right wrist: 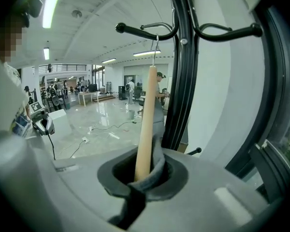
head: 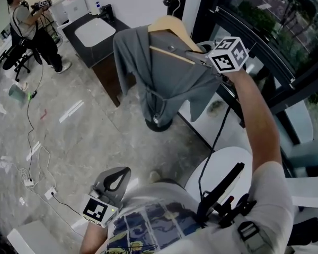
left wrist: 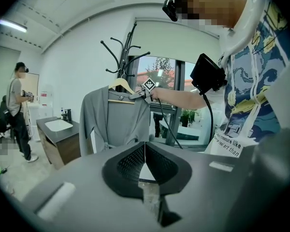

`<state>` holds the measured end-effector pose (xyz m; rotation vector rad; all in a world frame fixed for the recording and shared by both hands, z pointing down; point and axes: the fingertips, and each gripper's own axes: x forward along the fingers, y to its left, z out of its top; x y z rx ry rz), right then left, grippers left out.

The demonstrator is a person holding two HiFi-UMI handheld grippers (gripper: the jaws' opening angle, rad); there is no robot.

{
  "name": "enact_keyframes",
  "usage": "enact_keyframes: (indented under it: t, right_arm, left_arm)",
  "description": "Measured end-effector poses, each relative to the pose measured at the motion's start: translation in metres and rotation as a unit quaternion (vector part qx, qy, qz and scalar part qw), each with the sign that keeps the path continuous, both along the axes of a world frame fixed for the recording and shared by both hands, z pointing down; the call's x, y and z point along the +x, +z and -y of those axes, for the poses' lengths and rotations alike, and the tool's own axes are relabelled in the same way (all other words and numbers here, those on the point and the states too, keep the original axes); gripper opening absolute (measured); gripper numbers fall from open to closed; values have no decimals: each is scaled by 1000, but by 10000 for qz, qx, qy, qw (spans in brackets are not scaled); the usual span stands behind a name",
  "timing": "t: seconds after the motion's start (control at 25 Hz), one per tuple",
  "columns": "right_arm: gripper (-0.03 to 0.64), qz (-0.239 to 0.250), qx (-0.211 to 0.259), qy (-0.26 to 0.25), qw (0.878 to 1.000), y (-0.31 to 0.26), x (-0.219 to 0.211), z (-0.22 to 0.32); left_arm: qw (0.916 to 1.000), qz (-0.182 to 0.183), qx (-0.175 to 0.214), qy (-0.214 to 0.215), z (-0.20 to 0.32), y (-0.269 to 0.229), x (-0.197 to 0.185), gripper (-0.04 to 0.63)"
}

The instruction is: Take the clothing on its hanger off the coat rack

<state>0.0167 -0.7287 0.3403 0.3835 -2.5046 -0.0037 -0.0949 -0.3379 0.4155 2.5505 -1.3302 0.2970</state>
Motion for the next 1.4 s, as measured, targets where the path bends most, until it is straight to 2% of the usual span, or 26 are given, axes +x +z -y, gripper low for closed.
enact_keyframes:
  t: [0.44,0.72,1.12,1.4]
  right_arm:
    - [9,-1,204,366,9991,-10,4,-6]
    - [8,10,383,432,9983,-41,5,-28]
    - [9,-101,560,491,9972,-69,7,-88]
    - [9,-167,637,439,9969,-69,2,-151]
  left_arm:
    - [9998,-56,-22,-189,-32,-1,-23,9]
    - [9992,-172,0,-353,-60,0,-37,9]
    - [9989,-297,190,-304,-105,-6,-50,9]
    - [9987,-367,231,-273,-146,-7,-59,9]
